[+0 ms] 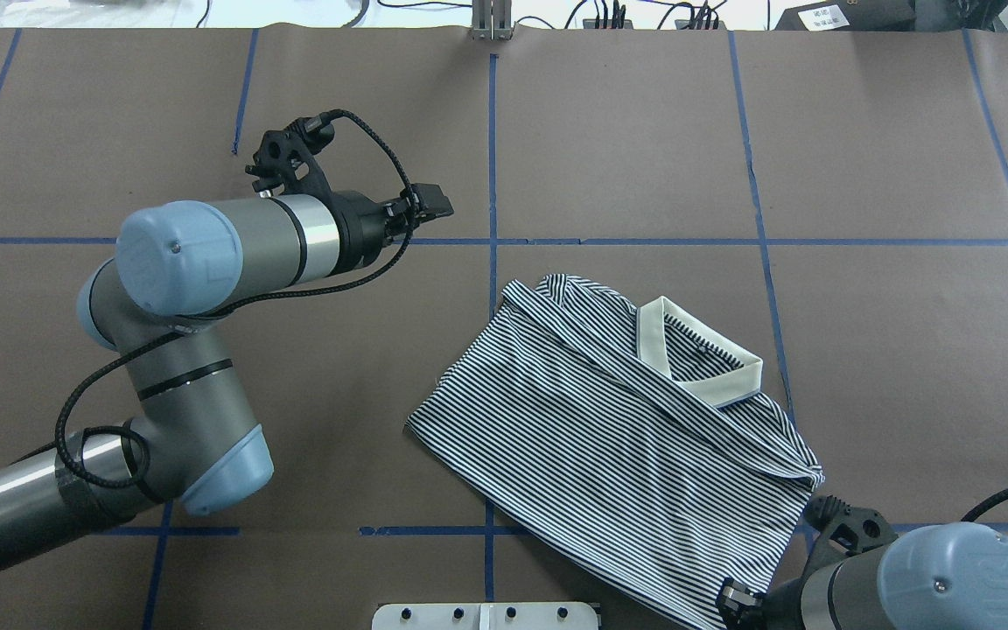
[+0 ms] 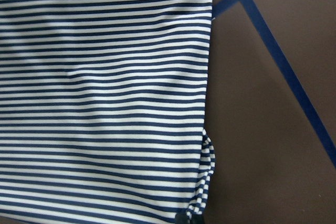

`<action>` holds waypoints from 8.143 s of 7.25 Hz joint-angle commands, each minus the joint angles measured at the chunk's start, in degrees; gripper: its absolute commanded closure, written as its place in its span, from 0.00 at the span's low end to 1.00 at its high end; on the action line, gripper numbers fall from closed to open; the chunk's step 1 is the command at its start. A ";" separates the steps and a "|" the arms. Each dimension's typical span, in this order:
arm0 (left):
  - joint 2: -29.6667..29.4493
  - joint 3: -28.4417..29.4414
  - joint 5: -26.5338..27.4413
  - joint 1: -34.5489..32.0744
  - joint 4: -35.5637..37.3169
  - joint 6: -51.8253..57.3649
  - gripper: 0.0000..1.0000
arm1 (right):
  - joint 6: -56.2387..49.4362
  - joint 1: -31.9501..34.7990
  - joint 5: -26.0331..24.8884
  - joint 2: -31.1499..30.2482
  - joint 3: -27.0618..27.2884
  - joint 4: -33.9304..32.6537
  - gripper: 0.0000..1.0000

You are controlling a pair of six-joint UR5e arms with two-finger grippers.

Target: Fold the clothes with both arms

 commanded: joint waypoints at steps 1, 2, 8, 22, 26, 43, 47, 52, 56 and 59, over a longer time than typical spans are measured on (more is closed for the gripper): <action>1.60 -3.86 1.59 6.57 0.39 -8.19 0.00 | 0.29 2.57 -1.05 -0.20 -1.07 -0.34 0.00; 2.39 -4.65 2.37 7.38 2.30 -8.20 0.00 | -0.23 10.17 -0.79 0.06 -1.43 -0.34 0.00; 6.35 -11.66 1.15 10.99 21.25 -6.02 0.16 | -9.81 28.66 -0.26 10.52 -3.54 0.71 0.00; 0.03 -3.34 2.47 14.60 35.37 -2.75 0.41 | -17.11 34.68 -1.66 16.06 -9.52 1.42 0.00; -0.59 -1.84 2.56 14.68 35.19 -2.67 0.47 | -17.11 34.77 -1.57 16.06 -9.34 1.42 0.00; -17.73 38.95 2.65 -12.91 5.49 30.03 0.43 | -16.76 35.12 -2.01 17.37 -10.48 1.33 0.00; -11.76 28.67 -4.47 -12.65 5.49 30.21 0.42 | -17.20 35.21 -4.21 18.17 -12.50 1.42 0.00; -10.79 27.09 -7.78 -12.82 4.69 30.21 0.41 | -18.78 34.25 -4.30 23.44 -17.51 1.24 0.00; -5.71 23.85 -16.66 -19.15 4.78 36.00 0.42 | -18.25 26.62 -7.53 27.22 -19.88 0.54 0.00; -2.26 18.20 -16.69 -19.50 5.22 36.80 0.42 | -18.68 21.35 -11.57 36.08 -29.10 0.45 0.00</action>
